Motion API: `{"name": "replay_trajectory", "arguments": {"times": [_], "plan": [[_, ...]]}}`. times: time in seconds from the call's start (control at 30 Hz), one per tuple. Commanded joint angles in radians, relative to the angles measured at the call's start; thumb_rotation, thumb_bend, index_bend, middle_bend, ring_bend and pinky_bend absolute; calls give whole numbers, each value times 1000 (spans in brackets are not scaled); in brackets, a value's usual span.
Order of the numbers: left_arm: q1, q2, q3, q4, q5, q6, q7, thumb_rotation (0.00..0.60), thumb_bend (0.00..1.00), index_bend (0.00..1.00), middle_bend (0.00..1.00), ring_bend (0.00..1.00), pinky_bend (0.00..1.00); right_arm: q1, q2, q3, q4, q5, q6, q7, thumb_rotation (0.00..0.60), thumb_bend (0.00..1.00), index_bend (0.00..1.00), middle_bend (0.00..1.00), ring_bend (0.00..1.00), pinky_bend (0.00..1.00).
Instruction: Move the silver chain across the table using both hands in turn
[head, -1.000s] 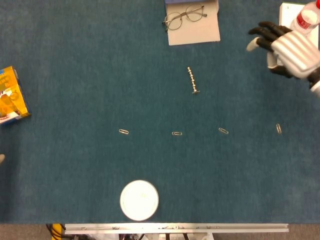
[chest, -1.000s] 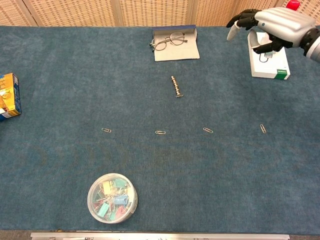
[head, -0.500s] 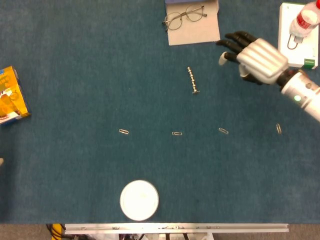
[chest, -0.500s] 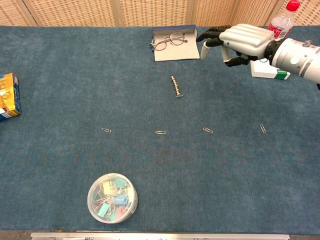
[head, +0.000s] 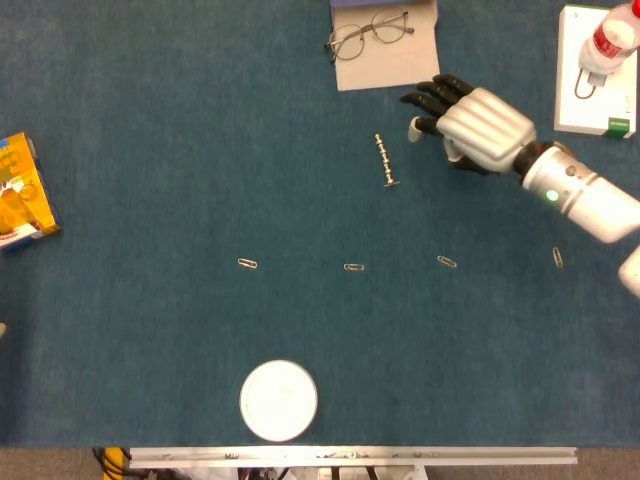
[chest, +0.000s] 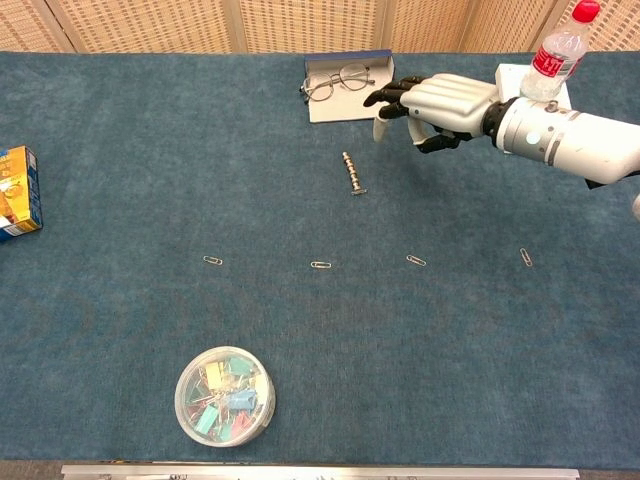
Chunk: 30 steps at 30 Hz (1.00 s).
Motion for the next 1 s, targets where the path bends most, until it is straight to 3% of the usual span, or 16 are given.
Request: {"name": "replay_trajectory", "arguments": {"times": [0.03, 1.0], "plan": [[2, -3, -4, 6, 0, -7, -3, 600, 104, 226, 0, 0, 0, 18, -24, -9, 32, 0, -6, 17, 600, 1000, 360, 95, 0, 69], [12, -21, -37, 32, -1, -48, 20, 600, 104, 233, 0, 0, 0, 95, -170, -67, 254, 1, -17, 150, 600, 1000, 360, 96, 0, 61]]}}
